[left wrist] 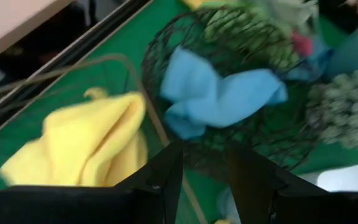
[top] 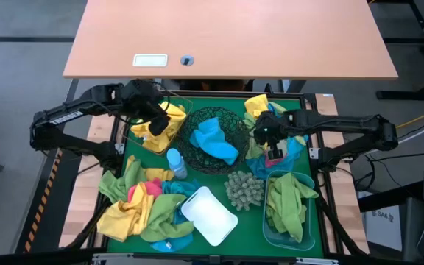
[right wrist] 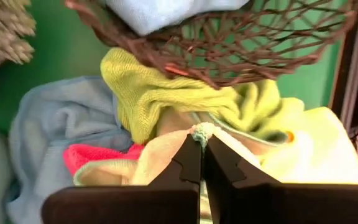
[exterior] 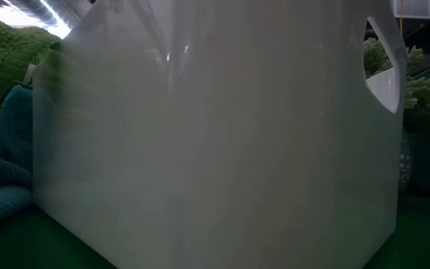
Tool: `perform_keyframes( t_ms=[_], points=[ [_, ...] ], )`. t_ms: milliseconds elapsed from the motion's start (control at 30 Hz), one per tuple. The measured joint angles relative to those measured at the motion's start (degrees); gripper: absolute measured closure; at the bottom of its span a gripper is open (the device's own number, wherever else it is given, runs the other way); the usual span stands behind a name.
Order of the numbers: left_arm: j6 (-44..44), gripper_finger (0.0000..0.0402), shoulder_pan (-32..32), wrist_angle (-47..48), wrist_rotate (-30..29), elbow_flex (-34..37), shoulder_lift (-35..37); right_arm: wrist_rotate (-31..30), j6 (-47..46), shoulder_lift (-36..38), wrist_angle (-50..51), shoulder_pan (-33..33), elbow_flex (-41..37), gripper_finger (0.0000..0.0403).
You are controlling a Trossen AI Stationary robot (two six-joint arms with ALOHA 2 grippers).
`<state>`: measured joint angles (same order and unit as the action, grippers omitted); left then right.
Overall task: Sort microfiber towel by color & place in baskets
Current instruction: Put the green microfiber cloth into the blue bin
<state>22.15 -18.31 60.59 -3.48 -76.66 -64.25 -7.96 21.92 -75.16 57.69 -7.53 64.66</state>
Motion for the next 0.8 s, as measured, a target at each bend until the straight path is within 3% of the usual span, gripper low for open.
perform_keyframes(
  t_ms=[567, 800],
  points=[
    [-13.7, 0.0286, 6.2, -19.9, 0.0, 0.0, -6.8, 0.3, -12.9, 0.0, 18.9, 0.0, 35.1, 0.0401],
    [-13.8, 0.0286, 6.2, -21.4, 0.0, 0.0, -10.1, 7.3, -18.0, 0.1, 23.5, 0.0, 51.0, 0.0402]
  ],
)
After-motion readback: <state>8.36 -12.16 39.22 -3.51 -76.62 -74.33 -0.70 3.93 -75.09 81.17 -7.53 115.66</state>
